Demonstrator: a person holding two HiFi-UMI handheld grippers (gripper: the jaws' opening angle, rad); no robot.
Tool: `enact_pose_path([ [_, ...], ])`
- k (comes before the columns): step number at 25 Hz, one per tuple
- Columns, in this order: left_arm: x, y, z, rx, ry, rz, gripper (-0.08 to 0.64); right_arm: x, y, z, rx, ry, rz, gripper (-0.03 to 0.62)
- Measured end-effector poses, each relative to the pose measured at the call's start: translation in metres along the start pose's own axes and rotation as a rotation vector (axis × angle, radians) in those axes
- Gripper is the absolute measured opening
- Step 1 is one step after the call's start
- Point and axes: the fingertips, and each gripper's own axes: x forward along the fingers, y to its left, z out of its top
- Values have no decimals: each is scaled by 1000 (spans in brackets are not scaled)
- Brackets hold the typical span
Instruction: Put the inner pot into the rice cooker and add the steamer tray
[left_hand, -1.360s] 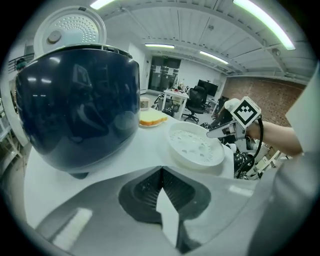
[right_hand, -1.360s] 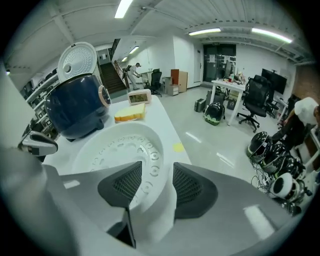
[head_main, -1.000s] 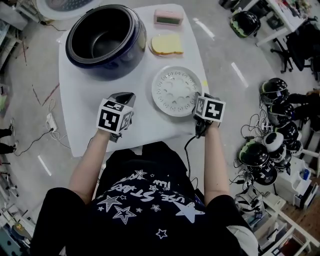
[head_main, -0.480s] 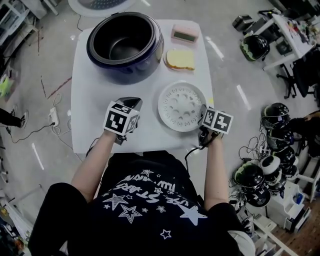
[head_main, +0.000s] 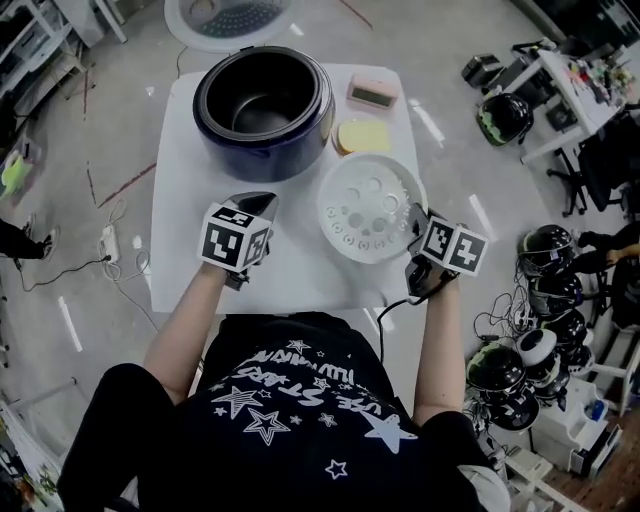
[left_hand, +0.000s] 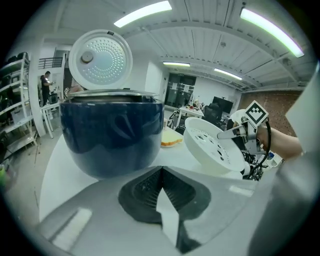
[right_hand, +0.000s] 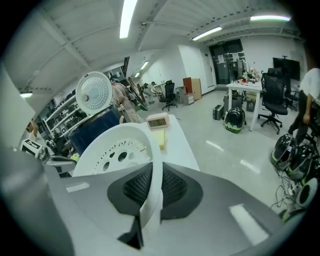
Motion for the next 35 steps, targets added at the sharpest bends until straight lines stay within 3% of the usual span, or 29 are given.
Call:
enact_pose_path([
  [9,-48,28,43,6,-142,61,2,-27,70,96,-102,-151,126,54],
  [20,-106,92,70,-18,-252,161,2,-17,166,179,-219,-226,242,54],
  [35,-120,115,61,-69,-294,277,2,63,218,204,-306,-155,322,54],
])
